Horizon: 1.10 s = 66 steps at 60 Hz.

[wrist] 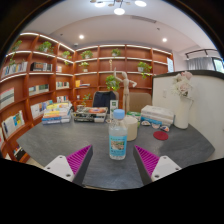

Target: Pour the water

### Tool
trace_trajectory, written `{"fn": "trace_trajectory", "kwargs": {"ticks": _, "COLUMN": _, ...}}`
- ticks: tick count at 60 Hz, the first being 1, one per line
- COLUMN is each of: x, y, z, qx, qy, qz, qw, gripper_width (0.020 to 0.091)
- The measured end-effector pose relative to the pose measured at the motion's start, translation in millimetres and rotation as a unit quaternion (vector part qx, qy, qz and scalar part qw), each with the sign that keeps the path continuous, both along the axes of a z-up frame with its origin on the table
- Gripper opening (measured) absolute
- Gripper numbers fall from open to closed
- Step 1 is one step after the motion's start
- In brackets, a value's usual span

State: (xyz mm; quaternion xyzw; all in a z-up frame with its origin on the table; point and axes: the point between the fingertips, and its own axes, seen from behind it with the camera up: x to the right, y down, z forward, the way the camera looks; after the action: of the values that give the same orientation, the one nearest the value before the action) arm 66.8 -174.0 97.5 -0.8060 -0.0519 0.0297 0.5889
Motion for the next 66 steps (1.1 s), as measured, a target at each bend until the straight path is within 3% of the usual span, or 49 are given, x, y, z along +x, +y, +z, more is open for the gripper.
{"fn": "trace_trajectory", "kwargs": {"ticks": 8, "x": 3, "y": 33, "z": -27, "qx": -0.001, "qy": -0.023, "qz": -0.009, "qw": 1.0, "gripper_width": 0.084}}
{"fn": "trace_trajectory", "kwargs": {"ticks": 25, "x": -8, "y": 100, "z": -28, "qx": 0.016, "qy": -0.029, "qz": 0.0, "qw": 0.999, "gripper_width": 0.0824}}
{"fn": "trace_trajectory", "kwargs": {"ticks": 32, "x": -6, "y": 121, "z": -33, "qx": 0.02, "qy": -0.04, "qz": -0.008, "qw": 0.999, "gripper_width": 0.0693}}
{"fn": "trace_trajectory", "kwargs": {"ticks": 37, "x": 3, "y": 129, "z": -38, "qx": 0.019, "qy": -0.06, "qz": -0.028, "qw": 0.998, "gripper_width": 0.052}}
{"fn": "trace_trajectory", "kwargs": {"ticks": 44, "x": -1, "y": 131, "z": -37, "qx": 0.023, "qy": -0.03, "qz": -0.026, "qw": 0.999, "gripper_width": 0.0448}}
{"fn": "trace_trajectory", "kwargs": {"ticks": 45, "x": 0, "y": 131, "z": -36, "qx": 0.024, "qy": -0.028, "qz": -0.025, "qw": 0.999, "gripper_width": 0.0396}}
{"fn": "trace_trajectory", "kwargs": {"ticks": 48, "x": -1, "y": 131, "z": -36, "qx": 0.027, "qy": -0.021, "qz": -0.023, "qw": 0.999, "gripper_width": 0.0343}}
{"fn": "trace_trajectory", "kwargs": {"ticks": 51, "x": 0, "y": 132, "z": -35, "qx": 0.031, "qy": -0.015, "qz": -0.024, "qw": 0.999, "gripper_width": 0.0313}}
{"fn": "trace_trajectory", "kwargs": {"ticks": 66, "x": -5, "y": 143, "z": -33, "qx": 0.01, "qy": 0.003, "qz": -0.049, "qw": 0.999, "gripper_width": 0.0311}}
